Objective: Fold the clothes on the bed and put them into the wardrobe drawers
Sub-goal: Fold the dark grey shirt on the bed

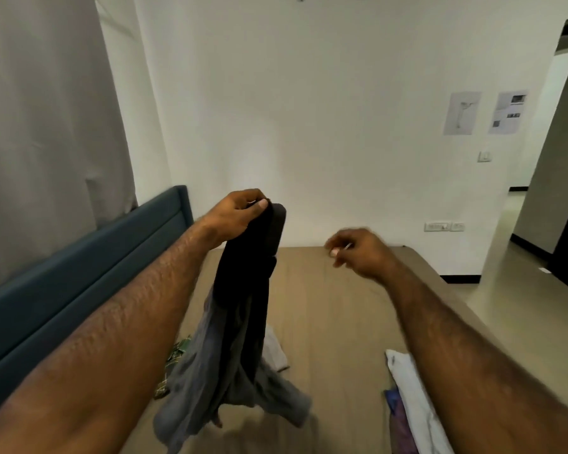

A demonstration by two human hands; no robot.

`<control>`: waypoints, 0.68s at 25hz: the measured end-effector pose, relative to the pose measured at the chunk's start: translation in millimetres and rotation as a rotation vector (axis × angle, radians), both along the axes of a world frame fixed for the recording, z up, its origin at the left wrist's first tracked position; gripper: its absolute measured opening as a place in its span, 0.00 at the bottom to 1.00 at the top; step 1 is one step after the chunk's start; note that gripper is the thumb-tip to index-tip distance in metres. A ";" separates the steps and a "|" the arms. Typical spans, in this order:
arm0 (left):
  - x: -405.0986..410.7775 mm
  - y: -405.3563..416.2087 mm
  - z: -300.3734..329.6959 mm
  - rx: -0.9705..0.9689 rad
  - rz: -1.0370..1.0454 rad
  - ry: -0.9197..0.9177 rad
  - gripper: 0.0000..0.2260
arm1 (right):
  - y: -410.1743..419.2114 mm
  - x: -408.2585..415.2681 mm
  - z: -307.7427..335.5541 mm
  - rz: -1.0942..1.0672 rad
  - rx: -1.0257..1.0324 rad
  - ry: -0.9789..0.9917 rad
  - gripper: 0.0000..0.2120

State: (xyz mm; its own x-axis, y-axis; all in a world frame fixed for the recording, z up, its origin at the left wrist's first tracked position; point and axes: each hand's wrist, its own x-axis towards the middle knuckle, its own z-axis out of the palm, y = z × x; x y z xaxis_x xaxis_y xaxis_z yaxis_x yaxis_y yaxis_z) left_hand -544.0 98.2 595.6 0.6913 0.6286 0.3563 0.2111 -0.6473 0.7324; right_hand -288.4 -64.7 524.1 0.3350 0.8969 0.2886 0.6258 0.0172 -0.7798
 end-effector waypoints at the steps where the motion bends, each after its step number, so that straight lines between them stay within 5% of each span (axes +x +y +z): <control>1: 8.0 -6.7 1.0 -0.003 -0.024 0.019 0.11 | 2.9 -10.9 -19.4 0.060 -0.069 -0.026 0.09; 5: 13.5 -18.6 10.1 -0.105 -0.102 0.060 0.11 | 23.4 -30.3 -62.7 0.111 -0.137 0.050 0.18; 12: 1.7 -35.1 51.3 -0.238 -0.187 -0.232 0.11 | 37.9 -31.0 -104.0 0.221 -0.024 0.221 0.08; 17: -26.6 -3.5 46.4 0.182 0.344 -0.155 0.09 | 44.1 -4.6 -72.1 -0.014 0.187 0.330 0.12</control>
